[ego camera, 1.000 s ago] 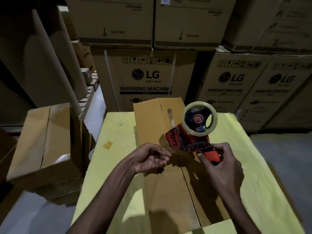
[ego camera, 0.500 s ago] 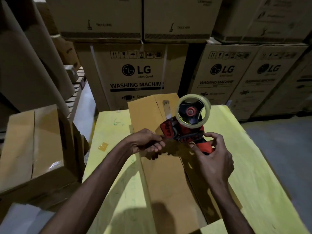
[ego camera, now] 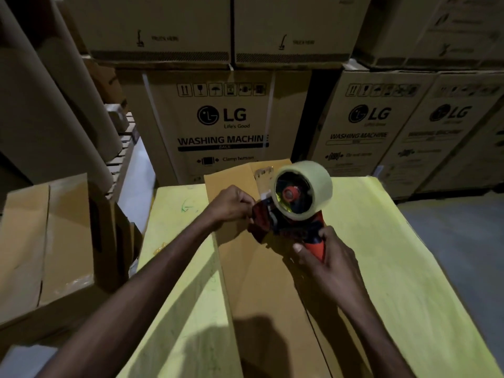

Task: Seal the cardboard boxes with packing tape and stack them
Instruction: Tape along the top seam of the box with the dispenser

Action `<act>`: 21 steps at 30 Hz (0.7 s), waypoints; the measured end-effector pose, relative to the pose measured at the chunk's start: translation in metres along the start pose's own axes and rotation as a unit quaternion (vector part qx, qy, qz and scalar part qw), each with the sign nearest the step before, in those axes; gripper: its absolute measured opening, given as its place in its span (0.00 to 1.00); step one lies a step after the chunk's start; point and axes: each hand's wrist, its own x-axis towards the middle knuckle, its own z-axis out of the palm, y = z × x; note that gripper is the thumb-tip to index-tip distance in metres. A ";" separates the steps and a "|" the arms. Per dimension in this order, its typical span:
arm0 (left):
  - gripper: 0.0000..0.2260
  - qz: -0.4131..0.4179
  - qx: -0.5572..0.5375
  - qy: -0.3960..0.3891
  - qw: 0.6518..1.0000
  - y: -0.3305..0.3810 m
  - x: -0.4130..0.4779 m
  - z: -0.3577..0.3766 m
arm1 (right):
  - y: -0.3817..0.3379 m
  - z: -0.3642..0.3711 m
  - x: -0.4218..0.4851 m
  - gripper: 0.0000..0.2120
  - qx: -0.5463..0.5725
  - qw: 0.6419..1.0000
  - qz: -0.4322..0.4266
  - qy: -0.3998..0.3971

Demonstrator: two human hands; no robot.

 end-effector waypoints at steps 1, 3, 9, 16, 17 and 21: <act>0.08 0.014 0.024 0.006 1.000 0.002 0.008 -0.007 | -0.003 -0.001 0.008 0.17 0.019 0.999 -0.010 -0.030; 0.04 0.029 0.061 0.016 0.998 0.006 0.026 -0.018 | -0.010 -0.002 0.026 0.18 0.034 0.998 -0.016 -0.058; 0.06 0.007 0.000 0.015 1.000 0.004 0.090 -0.046 | -0.028 0.017 0.092 0.18 0.062 0.998 -0.010 -0.002; 0.10 -0.027 0.076 0.022 0.997 -0.002 0.161 -0.062 | -0.040 0.049 0.149 0.19 0.022 0.999 -0.009 0.024; 0.10 -0.020 0.088 0.022 0.996 -0.005 0.167 -0.062 | -0.040 0.053 0.155 0.20 0.016 0.999 -0.007 0.028; 0.09 0.045 0.158 0.043 0.985 -0.021 0.179 -0.056 | -0.038 0.066 0.169 0.20 0.002 0.999 -0.003 0.041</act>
